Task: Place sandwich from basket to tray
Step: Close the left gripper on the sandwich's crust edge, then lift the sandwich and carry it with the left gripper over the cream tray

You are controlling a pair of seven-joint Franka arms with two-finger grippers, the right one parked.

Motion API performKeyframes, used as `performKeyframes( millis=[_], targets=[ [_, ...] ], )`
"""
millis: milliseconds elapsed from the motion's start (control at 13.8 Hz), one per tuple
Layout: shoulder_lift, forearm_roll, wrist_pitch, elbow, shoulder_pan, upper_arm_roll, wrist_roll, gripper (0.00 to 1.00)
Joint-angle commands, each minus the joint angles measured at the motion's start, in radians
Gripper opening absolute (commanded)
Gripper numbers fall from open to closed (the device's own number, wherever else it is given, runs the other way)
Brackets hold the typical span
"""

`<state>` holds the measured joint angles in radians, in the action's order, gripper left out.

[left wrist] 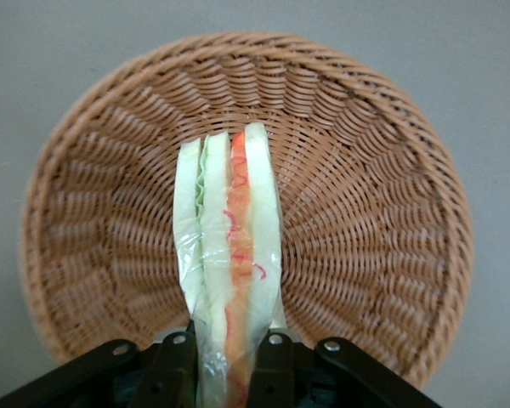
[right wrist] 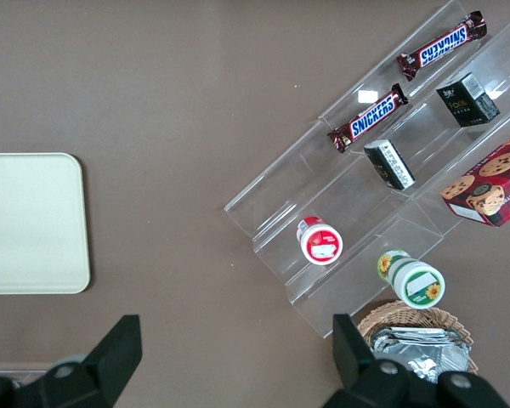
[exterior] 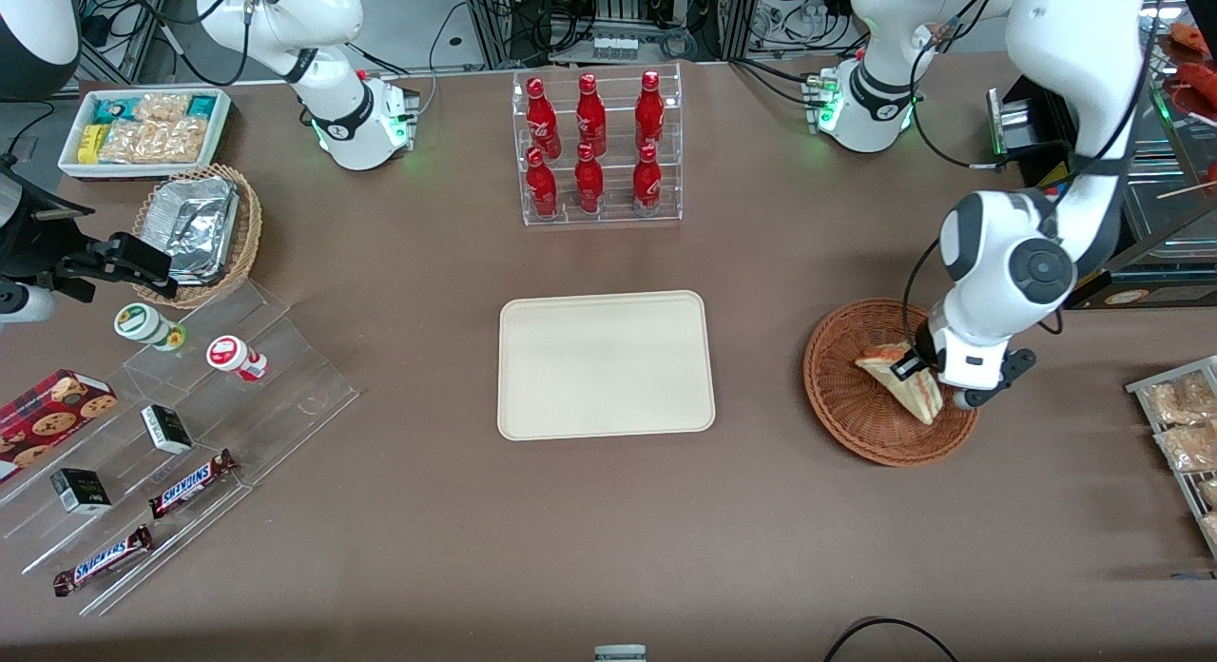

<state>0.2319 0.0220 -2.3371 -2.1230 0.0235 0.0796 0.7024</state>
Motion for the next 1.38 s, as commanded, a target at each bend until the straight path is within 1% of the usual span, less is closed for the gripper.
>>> performKeyframes(
  millis=[0,145,362,507,725,1014,1159,1304],
  targets=[
    [-0.025,-0.004,0.178,0.14,0.009,0.022,-0.004,0.17],
    [-0.013,-0.002,0.252,0.231,0.013,0.051,-0.003,0.17],
    [-0.003,-0.001,0.285,0.32,0.015,0.133,0.008,0.17],
    [0.035,0.001,0.301,0.388,0.03,0.187,0.008,0.17],
    [0.122,0.004,0.326,0.498,0.142,0.197,0.014,0.16],
    [0.222,0.01,0.325,0.578,0.291,0.193,0.043,0.16],
    [0.259,0.047,0.326,0.606,0.338,0.195,0.043,0.16],
    [0.291,0.061,0.317,0.614,0.389,0.195,0.043,0.16]
  ],
)
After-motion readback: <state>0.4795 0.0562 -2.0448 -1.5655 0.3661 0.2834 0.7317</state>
